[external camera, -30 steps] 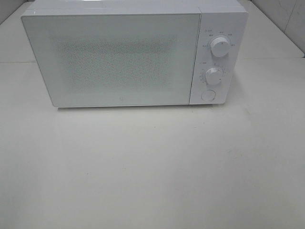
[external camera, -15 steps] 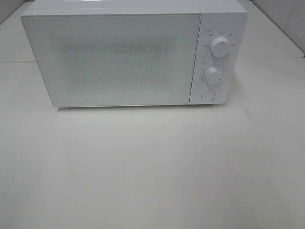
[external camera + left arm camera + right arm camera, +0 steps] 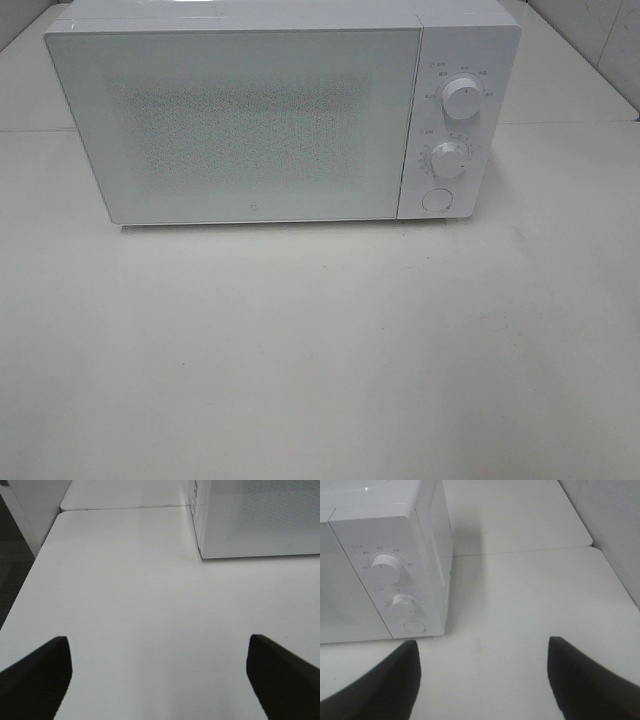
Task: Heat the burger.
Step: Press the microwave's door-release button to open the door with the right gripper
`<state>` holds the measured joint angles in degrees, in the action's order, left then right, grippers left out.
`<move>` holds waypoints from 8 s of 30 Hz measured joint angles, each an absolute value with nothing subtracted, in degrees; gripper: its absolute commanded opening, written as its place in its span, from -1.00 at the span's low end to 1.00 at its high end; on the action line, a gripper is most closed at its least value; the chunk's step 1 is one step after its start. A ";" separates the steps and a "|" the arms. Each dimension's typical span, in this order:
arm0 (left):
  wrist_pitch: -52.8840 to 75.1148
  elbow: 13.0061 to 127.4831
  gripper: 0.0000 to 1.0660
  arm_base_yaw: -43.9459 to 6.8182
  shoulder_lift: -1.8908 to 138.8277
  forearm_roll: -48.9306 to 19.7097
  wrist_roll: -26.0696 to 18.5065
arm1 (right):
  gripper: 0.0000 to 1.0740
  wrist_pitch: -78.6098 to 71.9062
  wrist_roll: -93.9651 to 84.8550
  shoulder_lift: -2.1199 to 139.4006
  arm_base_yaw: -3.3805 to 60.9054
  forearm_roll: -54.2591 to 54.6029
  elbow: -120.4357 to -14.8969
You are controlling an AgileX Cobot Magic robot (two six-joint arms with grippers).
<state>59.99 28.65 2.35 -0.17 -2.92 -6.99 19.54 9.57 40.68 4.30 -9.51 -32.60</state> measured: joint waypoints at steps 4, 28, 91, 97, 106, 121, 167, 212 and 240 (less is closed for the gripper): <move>59.99 28.65 0.68 2.35 -0.17 -2.92 -6.99 | 0.08 14.55 10.66 45.49 4.30 -9.51 -32.60; 59.99 28.65 0.68 2.35 -0.17 -2.92 -6.99 | -1.00 -11.00 42.46 70.24 4.30 -13.58 -32.54; 59.99 28.65 0.68 2.35 -0.17 -2.92 -6.99 | -1.00 -43.03 77.46 104.74 27.96 26.64 -32.72; 59.99 28.65 0.68 2.35 -0.17 -2.92 -6.99 | -1.00 -43.20 77.46 107.95 27.96 26.93 -35.98; 59.99 28.65 0.68 2.35 -0.17 -2.92 -6.99 | -1.00 -43.20 77.46 112.01 27.96 28.25 -38.73; 59.99 28.65 0.68 2.35 -0.17 -2.92 -6.99 | -1.00 -43.37 76.95 115.39 26.13 29.74 -43.20; 59.99 28.65 0.68 2.35 -0.17 -2.86 -6.99 | -1.00 -48.13 77.01 118.77 26.07 27.96 -44.46; 59.99 28.65 0.68 2.35 -0.17 -2.86 -6.99 | -1.00 -48.13 73.63 122.73 25.95 31.46 -49.90; 59.99 28.65 0.68 2.35 -0.17 -2.86 -6.99 | -1.00 -43.20 73.74 118.43 25.55 28.07 -47.33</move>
